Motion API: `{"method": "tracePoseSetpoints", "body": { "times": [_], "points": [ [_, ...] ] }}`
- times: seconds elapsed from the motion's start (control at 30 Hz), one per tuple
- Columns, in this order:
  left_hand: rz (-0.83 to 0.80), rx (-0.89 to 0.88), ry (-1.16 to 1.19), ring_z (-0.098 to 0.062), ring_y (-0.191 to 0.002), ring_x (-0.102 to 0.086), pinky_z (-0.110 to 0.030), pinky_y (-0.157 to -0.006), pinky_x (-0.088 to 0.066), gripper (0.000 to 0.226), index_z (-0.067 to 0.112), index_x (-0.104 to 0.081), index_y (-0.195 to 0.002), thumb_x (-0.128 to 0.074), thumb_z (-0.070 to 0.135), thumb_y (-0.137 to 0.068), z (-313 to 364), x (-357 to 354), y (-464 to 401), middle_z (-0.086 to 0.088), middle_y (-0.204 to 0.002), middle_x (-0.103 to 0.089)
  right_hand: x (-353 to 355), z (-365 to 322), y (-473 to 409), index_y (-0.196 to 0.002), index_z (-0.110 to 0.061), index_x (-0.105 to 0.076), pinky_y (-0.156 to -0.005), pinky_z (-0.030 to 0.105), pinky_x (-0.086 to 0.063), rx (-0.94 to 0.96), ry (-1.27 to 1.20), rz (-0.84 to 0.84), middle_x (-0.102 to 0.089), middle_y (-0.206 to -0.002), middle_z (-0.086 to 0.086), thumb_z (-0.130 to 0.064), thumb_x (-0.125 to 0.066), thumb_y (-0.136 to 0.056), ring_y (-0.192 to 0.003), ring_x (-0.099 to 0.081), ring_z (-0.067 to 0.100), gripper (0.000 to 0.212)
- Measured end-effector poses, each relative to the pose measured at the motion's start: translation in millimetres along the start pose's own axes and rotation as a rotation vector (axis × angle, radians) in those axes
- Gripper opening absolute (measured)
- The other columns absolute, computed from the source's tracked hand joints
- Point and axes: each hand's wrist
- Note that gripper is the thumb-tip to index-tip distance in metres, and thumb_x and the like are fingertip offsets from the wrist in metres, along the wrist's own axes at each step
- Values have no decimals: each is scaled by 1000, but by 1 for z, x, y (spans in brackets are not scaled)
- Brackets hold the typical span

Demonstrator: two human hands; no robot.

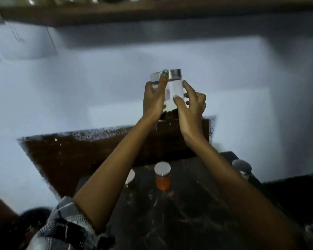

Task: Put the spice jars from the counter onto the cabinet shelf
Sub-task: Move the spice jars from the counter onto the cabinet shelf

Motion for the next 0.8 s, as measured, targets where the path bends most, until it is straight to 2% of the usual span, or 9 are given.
{"method": "tracePoseSetpoints", "body": {
  "times": [0.1, 0.23, 0.33, 0.43, 0.5, 0.6, 0.67, 0.73, 0.8],
  "points": [
    [-20, -60, 35, -23, -97, -66, -34, -79, -56, 55, 12, -54, -120, -39, 57, -92, 38, 6, -3, -10, -111, -67, 5, -29, -11, -134, -38, -42, -104, 42, -39, 75, -99, -71, -35, -109, -6, -28, -55, -92, -118, -42, 18, 45],
    [-113, -78, 148, -26, -96, -69, -38, -82, -57, 63, 14, -61, -119, -36, 63, -89, 87, 13, -6, -12, -108, -71, 11, -60, -25, -128, -45, -45, -87, 18, -45, 93, -285, -183, -40, -114, -14, -42, -58, -87, -115, -47, 7, 44],
    [-169, -113, 145, -23, -95, -70, -39, -83, -56, 72, 19, -63, -118, -33, 73, -81, 122, 19, -7, -9, -107, -72, 12, -78, -31, -130, -47, -43, -92, 25, -45, 96, -403, -293, -48, -131, -10, -56, -57, -75, -117, -52, 6, 57],
    [-166, -143, 128, -28, -110, -62, -51, -99, -46, 80, 26, -59, -122, -35, 80, -68, 144, 19, -5, -8, -119, -66, 10, -89, -32, -127, -51, -41, -83, 29, -55, 123, -488, -362, -58, -124, -5, -54, -57, -74, -105, -65, 10, 55],
    [-189, -160, 120, -29, -115, -59, -52, -103, -43, 88, 27, -56, -126, -35, 82, -62, 153, 19, -4, -8, -124, -63, 10, -96, -31, -121, -54, -44, -76, 27, -58, 148, -533, -362, -61, -120, -2, -51, -61, -74, -99, -68, 12, 50],
    [-249, -150, 113, -29, -102, -68, -47, -93, -51, 78, 25, -61, -121, -29, 80, -75, 158, 21, -4, -9, -111, -71, 8, -100, -31, -126, -48, -43, -78, 27, -58, 207, -539, -287, -61, -112, -8, -51, -68, -70, -98, -68, 9, 62],
    [-267, -158, 128, -26, -99, -69, -44, -88, -54, 71, 25, -62, -120, -29, 74, -82, 160, 21, -5, -8, -109, -72, 4, -103, -31, -131, -48, -37, -79, 17, -55, 266, -465, -172, -56, -109, -19, -51, -69, -68, -99, -62, -3, 71],
    [-283, -180, 160, -25, -105, -66, -46, -93, -52, 63, 25, -56, -126, -37, 67, -83, 159, 18, -5, -7, -117, -68, 0, -106, -29, -135, -46, -30, -74, 5, -48, 356, -320, -20, -46, -115, -21, -50, -75, -66, -103, -54, -6, 82],
    [-279, -179, 175, -21, -110, -62, -47, -99, -48, 54, 27, -51, -129, -47, 58, -86, 157, 15, -2, -3, -121, -64, -5, -108, -29, -139, -38, -28, -80, 7, -46, 479, -119, 147, -36, -119, -14, -38, -81, -67, -112, -46, 1, 90]
  ]
}}
Point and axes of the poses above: each hand's wrist, its own y-axis away from the middle knuckle, its own x-axis out of the back of the hand, z = x × y
